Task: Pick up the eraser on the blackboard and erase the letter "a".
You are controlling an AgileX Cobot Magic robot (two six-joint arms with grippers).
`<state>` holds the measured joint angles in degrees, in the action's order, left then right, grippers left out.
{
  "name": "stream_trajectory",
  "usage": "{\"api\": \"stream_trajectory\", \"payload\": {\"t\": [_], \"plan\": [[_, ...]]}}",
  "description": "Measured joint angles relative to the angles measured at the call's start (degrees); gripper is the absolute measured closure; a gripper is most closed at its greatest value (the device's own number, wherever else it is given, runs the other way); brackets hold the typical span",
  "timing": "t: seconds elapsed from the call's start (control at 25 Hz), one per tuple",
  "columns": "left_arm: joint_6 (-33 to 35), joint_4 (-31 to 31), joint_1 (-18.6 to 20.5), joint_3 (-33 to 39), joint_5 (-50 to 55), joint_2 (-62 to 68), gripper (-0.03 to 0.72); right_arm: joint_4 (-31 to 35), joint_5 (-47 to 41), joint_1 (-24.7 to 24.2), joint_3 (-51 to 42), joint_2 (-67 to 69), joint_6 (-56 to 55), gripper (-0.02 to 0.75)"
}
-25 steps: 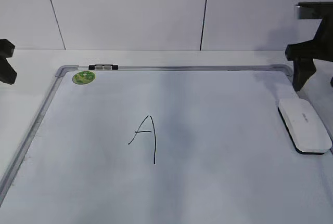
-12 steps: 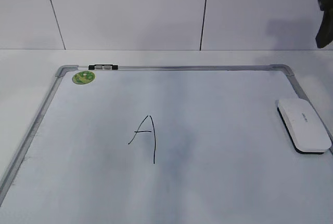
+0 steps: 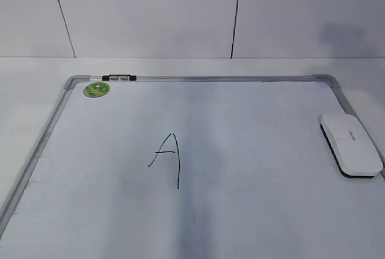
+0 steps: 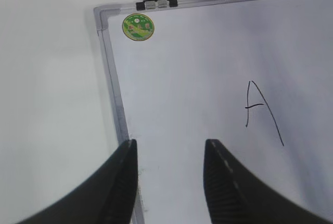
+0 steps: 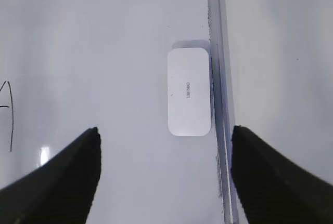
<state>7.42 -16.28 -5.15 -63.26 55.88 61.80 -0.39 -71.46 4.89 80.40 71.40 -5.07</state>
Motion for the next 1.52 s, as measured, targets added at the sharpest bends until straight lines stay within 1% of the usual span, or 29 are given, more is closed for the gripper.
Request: {"api": "stream_trajectory", "payload": {"t": [0.16, 0.24, 0.44, 0.64, 0.84, 0.96, 1.08, 1.32, 1.52], "plan": [[0.0, 0.1, -0.1, 0.0, 2.4, -4.9, 0.367, 1.4, -0.3, 0.0, -3.5, -6.7, 0.1, 0.143], [0.0, 0.1, -0.1, 0.0, 3.8, -7.4, 0.363, 2.4, -0.4, 0.0, -5.0, -9.7, 0.1, 0.125], [-0.2, 0.1, -0.4, 0.0, 6.3, -14.4, 0.358, 3.0, -0.6, 3.3, -7.7, -16.9, 0.1, 0.093], [-0.2, 0.0, -0.6, 0.0, 8.4, -21.9, 0.357, 0.4, -0.8, 6.3, -8.0, -24.1, 0.2, 0.091], [-0.3, -0.2, -0.7, 0.0, 10.8, -27.7, 0.357, -0.3, -1.2, 8.3, -8.0, -30.7, 0.2, 0.093], [-0.8, -0.2, -0.7, 0.0, 12.7, -29.9, 0.357, -0.4, -1.3, 8.6, -9.3, -34.0, 0.2, 0.106], [-1.6, -0.2, -0.8, 0.0, 14.7, -31.3, 0.357, -0.4, -1.4, 8.7, -13.1, -37.0, 0.2, 0.118], [-2.0, 0.8, -2.8, 0.0, 16.7, -34.1, 0.353, -1.0, -1.5, 8.7, -20.2, -42.3, 0.2, 0.138], [-2.0, 1.5, -3.3, 0.7, 17.3, -37.5, 0.350, -1.4, -1.6, 8.7, -25.1, -45.4, 0.2, 0.141]]}}
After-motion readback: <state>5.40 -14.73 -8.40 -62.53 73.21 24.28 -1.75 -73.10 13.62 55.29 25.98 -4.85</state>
